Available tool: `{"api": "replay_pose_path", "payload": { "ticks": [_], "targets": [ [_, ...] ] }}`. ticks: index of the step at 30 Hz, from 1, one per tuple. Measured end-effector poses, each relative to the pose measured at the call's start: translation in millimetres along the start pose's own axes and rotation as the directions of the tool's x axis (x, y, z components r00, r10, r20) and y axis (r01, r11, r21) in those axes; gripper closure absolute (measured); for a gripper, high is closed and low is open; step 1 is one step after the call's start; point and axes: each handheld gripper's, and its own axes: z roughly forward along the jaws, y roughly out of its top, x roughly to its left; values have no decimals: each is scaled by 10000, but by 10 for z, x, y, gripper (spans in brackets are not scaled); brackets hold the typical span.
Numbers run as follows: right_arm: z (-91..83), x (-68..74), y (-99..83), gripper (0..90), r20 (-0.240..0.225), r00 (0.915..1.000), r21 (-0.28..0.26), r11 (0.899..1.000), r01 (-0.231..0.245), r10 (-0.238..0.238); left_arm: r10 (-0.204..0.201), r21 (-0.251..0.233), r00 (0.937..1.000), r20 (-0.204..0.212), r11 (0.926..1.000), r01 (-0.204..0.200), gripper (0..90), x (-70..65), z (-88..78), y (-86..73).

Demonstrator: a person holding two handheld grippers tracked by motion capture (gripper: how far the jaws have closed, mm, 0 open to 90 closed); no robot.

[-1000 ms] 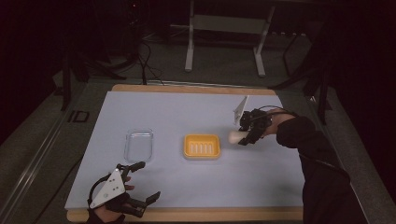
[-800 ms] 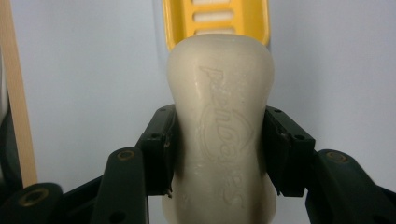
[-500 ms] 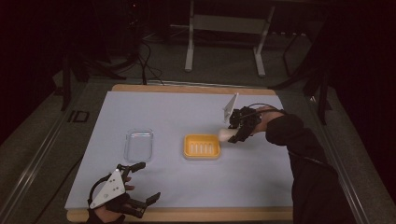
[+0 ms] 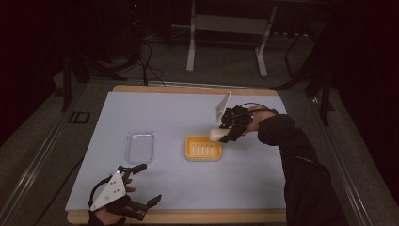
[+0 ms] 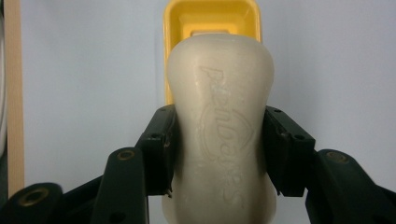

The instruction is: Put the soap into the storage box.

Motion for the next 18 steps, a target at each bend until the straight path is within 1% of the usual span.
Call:
{"api": "replay_pose_path", "payload": {
  "ticks": [4,6,7,8,10,11,14,15,17,18],
  "targets": [
    [17,-1,63,494,-31,9998,-333,9992,199,-200,21,3,10000,13,10000,-21,7,0,-4,1],
    [20,-6,97,494,-45,9999,-463,9988,140,-142,32,6,10000,15,10000,-32,7,0,-5,1],
    [23,-13,112,494,-63,9998,-571,9982,193,-197,8,0,10000,26,10000,-8,7,-1,-5,1],
    [25,-14,127,494,-100,9999,-678,9976,122,-129,7,2,10000,33,10000,-7,7,-1,-5,0],
    [37,-20,155,494,-127,9998,-833,9964,168,-180,3,-2,10000,39,10000,-3,7,-1,-4,0],
    [45,-19,168,494,-152,9998,-907,9958,104,-118,4,-2,10000,43,10000,-4,7,-1,-4,1],
    [74,-37,190,494,-174,9992,-1303,9909,324,-349,27,15,10000,54,10000,-27,7,-2,-6,0],
    [84,-31,194,494,-137,9992,-1397,9895,360,-383,41,21,10000,50,10000,-42,7,-2,-6,1],
    [118,-29,191,494,47,9981,-1583,9854,620,-621,40,47,10000,63,10000,-41,8,0,-6,-2],
    [136,-34,187,494,54,9980,-1610,9849,630,-630,24,42,10000,66,10000,-24,7,3,-5,-3]
  ]
}}
